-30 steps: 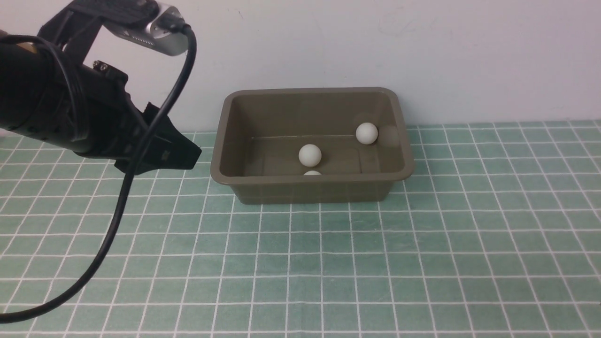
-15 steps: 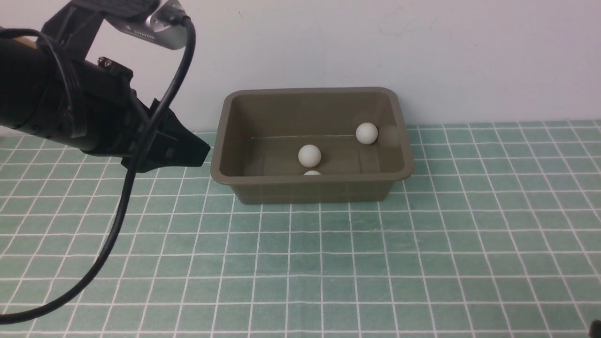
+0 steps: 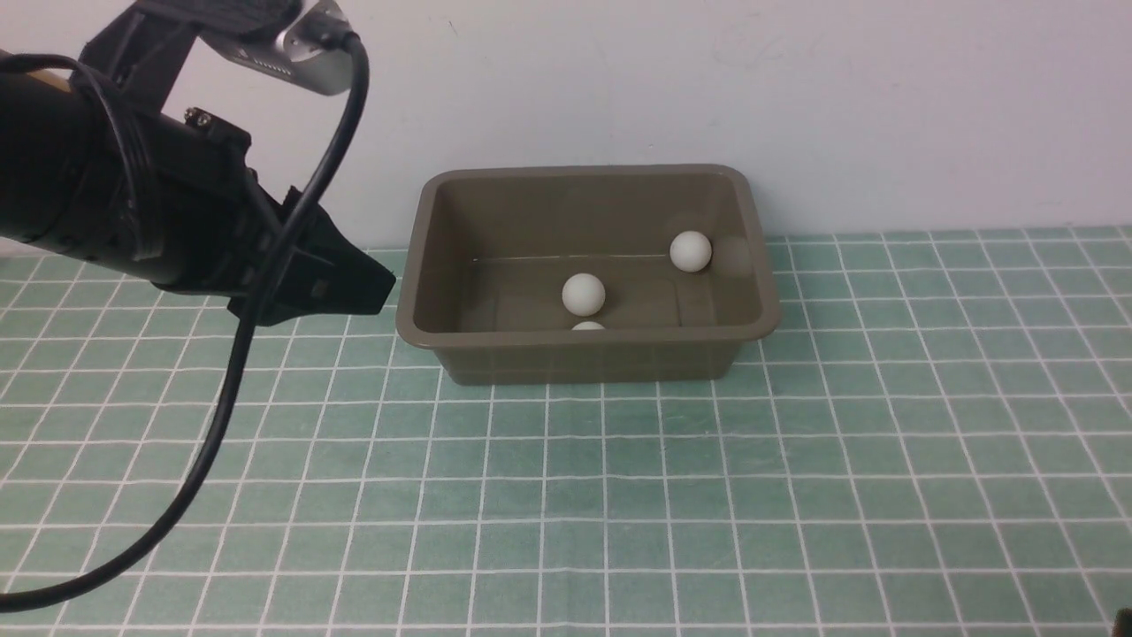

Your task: Put the table tennis balls in the box on the green coffee tablecloth.

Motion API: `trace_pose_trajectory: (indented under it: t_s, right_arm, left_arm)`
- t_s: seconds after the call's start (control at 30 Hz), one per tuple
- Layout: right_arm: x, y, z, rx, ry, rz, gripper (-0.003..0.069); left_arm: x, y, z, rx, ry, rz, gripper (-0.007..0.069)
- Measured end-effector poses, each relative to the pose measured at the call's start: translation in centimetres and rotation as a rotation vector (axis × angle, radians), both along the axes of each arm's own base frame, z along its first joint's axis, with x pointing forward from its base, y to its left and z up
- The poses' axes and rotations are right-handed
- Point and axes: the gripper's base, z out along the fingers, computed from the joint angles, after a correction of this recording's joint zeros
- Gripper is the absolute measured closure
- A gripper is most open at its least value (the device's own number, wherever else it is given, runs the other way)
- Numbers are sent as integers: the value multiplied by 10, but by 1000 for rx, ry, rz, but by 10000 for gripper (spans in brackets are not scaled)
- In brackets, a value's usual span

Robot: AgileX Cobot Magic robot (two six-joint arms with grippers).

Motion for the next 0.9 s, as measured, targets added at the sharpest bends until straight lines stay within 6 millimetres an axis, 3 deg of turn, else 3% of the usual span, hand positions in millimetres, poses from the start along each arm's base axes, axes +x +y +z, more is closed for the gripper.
trace_pose_trajectory:
  t_s: [0.5, 0.9]
  right_arm:
    - [0, 0, 0, 0, 0, 0, 165]
    - [0, 0, 0, 0, 0, 0, 165]
  left_arm:
    - [7, -5, 10, -125, -69, 47, 300]
    - [7, -5, 10, -124, -73, 49, 300]
